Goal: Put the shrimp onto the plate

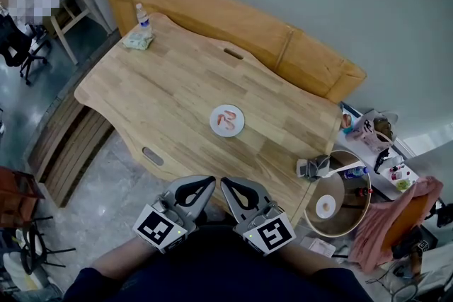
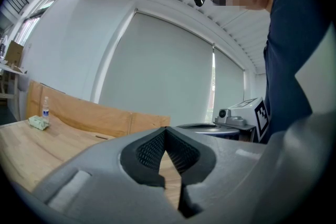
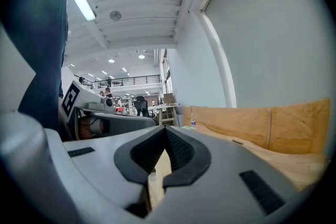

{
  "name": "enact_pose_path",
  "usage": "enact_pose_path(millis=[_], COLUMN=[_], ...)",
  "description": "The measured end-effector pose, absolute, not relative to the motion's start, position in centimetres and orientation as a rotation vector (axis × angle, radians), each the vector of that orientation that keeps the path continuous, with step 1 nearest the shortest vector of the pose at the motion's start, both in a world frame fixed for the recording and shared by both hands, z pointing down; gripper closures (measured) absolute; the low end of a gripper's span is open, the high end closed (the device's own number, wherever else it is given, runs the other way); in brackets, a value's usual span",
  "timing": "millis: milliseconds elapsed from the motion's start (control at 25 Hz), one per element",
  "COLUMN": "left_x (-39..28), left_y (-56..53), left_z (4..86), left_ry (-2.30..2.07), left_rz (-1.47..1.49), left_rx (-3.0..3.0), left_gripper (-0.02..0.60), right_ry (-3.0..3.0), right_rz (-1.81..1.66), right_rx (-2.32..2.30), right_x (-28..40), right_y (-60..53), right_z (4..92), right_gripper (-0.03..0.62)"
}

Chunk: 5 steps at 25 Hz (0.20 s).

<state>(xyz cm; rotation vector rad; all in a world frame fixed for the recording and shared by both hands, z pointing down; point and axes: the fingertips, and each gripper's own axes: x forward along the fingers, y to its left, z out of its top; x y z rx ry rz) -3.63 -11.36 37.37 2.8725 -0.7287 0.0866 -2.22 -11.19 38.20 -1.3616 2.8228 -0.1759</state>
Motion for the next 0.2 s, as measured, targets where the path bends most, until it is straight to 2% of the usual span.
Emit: enact_pose_path(millis=[200], left_x=[-3.81], left_y=[-11.35], left_z=[37.18], left_ry=[-0.736], left_rz=[0.100], left_rx=[2.858], left_gripper=[0.578], right_ry=[2.829], right_rz=[-0.196], right_rx=[-1.360], right_x=[-2.51], right_y=[-11.06], right_z=[38.18], right_gripper=[0.585])
